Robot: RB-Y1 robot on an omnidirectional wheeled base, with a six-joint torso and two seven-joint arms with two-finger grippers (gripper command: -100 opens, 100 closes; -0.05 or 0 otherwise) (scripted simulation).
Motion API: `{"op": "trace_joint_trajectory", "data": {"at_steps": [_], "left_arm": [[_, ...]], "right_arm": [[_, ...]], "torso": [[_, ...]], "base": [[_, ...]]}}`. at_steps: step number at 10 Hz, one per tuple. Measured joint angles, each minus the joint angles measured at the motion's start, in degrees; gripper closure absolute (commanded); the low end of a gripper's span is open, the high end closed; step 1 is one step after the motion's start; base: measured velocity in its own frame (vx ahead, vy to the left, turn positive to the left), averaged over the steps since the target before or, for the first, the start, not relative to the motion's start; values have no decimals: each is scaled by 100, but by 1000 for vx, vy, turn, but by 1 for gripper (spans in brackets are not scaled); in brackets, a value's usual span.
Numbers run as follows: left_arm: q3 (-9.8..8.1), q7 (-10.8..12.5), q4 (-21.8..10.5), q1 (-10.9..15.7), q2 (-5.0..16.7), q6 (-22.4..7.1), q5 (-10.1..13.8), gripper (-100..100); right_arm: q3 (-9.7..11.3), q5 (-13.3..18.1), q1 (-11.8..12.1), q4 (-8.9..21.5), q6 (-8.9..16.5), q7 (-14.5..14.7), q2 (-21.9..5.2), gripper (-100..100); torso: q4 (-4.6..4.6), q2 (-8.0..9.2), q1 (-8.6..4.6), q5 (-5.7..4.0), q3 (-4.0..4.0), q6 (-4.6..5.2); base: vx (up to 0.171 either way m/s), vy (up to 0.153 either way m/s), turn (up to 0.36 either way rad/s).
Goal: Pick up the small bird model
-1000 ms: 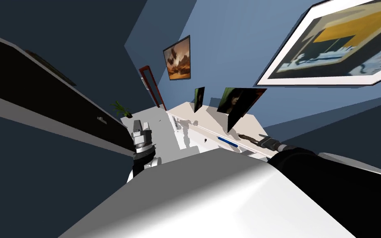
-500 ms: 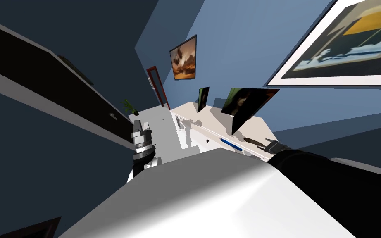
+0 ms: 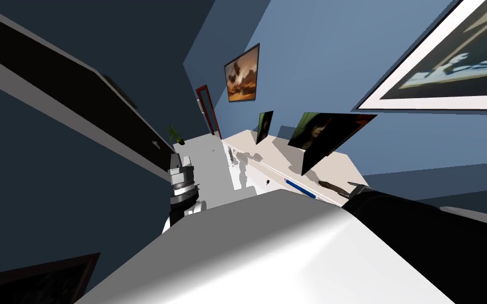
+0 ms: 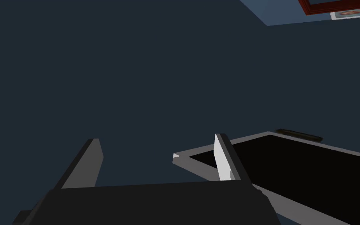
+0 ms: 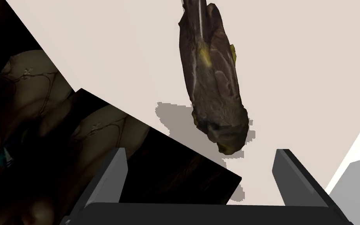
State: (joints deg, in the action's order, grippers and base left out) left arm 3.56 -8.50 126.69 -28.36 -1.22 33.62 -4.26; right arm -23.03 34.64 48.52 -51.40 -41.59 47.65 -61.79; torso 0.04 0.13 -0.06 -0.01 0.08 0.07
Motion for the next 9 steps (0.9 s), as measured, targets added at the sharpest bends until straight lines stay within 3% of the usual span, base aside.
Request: {"op": "trace_joint_trajectory", "data": {"at_steps": [2,4,7,8,9], "left_arm": [[-1,0,0,-1,0,0,0,0],[-1,0,0,-1,1,0,0,0],[-1,0,0,-1,1,0,0,0],[-1,0,0,-2,0,0,0,0],[-1,0,0,-2,0,0,0,0]], "right_arm": [[48,197,208,329,-53,294,-8,-100],[249,424,278,535,70,407,-78,-100],[414,603,293,857,46,648,-2,-100],[421,608,286,874,38,663,-3,0],[420,607,286,872,39,661,-3,-100]], "torso": [[0,1,-9,-2,0,4],[0,0,-14,-3,0,5],[0,-4,-13,-4,-2,8],[0,-2,-6,-2,-1,10],[0,-1,-1,-1,0,10]], "base": [[-3,-31,268],[-2,-32,155],[9,-28,109],[0,0,0],[-33,-20,156]]}}
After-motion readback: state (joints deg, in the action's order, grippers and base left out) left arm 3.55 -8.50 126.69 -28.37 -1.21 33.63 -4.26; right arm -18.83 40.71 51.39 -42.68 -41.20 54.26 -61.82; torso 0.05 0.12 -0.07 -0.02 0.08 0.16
